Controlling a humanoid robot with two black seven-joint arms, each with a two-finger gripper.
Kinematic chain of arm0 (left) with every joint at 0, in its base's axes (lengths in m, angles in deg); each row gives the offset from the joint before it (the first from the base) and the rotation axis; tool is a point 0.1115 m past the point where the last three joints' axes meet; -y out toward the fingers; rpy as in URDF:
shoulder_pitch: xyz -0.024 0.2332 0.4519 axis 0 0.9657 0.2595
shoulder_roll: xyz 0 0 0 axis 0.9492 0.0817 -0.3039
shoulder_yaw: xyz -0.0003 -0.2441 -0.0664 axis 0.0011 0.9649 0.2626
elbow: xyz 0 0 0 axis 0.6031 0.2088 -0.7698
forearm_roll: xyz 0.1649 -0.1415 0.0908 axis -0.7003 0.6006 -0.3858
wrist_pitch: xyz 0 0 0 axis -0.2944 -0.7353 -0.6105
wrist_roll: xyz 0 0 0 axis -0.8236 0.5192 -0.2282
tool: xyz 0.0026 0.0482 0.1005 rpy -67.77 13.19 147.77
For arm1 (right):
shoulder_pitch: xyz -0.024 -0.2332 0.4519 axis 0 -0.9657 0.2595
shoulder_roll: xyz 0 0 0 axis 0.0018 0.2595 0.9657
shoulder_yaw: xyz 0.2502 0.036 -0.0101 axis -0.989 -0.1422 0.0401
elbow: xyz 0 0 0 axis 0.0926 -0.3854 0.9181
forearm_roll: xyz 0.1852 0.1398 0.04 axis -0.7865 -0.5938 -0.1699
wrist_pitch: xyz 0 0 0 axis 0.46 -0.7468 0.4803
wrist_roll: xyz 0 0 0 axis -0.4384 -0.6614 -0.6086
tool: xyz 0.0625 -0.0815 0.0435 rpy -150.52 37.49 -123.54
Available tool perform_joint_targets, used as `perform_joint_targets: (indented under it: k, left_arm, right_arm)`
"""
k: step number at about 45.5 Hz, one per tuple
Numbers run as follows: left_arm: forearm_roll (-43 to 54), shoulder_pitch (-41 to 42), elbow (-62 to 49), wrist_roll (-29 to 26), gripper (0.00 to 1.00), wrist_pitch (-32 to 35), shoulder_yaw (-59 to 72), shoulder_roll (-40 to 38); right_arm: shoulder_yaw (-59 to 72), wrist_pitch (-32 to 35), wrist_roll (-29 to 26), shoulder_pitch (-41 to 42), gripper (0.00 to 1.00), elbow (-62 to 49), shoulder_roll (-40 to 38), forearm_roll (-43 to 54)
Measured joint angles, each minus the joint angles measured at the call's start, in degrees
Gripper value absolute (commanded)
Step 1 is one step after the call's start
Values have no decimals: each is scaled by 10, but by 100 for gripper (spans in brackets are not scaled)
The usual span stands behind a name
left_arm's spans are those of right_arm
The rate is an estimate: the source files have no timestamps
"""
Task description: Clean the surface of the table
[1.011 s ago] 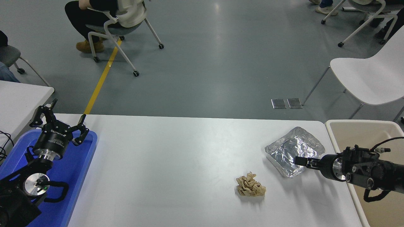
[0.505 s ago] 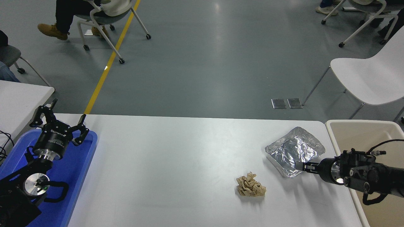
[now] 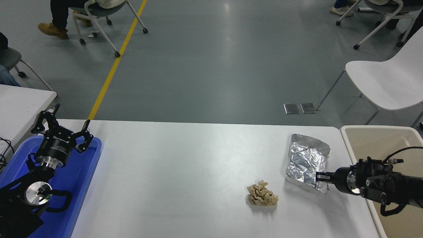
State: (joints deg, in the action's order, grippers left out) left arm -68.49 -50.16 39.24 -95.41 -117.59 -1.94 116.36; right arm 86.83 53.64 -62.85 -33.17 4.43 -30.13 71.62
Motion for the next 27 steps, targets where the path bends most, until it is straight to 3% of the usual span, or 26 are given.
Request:
perform_joint_targets:
  k: [27]
  left_arm:
    - [0,0,0,0,100,0,0,0]
  right_arm:
    - [-23,-2,4,41,0,3,-23,-11]
